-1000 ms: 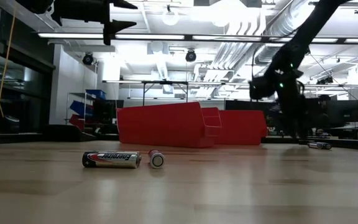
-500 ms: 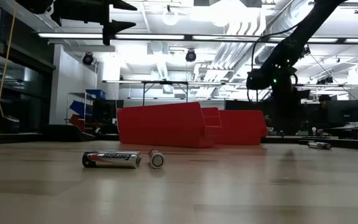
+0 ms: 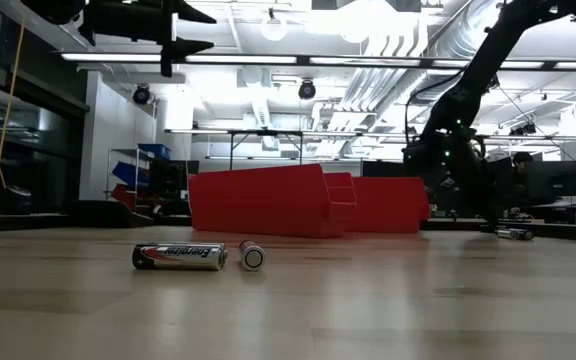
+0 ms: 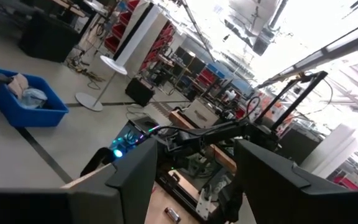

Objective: Sort batteries
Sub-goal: Put the black battery into the bottom red bin

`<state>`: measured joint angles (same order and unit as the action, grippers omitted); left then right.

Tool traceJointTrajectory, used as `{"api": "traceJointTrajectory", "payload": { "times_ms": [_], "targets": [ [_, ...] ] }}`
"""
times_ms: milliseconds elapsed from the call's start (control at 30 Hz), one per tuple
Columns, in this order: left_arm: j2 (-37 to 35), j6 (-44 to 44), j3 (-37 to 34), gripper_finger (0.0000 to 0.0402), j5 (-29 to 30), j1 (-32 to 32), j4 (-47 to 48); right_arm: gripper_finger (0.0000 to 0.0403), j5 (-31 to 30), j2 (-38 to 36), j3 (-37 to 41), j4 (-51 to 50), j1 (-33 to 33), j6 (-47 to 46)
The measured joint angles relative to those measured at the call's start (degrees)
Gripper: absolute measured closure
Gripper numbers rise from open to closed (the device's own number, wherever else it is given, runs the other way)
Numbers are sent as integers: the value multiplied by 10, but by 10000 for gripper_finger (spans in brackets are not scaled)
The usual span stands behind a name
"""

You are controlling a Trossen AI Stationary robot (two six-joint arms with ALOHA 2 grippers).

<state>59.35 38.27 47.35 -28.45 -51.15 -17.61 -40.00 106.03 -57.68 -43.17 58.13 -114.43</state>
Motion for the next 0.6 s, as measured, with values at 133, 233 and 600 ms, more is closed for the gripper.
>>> {"api": "traceJointTrajectory", "payload": {
  "times_ms": [133,233,600],
  "targets": [
    [0,-1,0,192,0,-2,16,402,1,20,-22,-33,7,-34],
    [0,-2,0,192,0,-2,30,402,5,20,-24,-36,9,-35],
    [0,21,0,192,-35,-2,44,403,104,22,-24,-18,-10,136]
  ]
}}
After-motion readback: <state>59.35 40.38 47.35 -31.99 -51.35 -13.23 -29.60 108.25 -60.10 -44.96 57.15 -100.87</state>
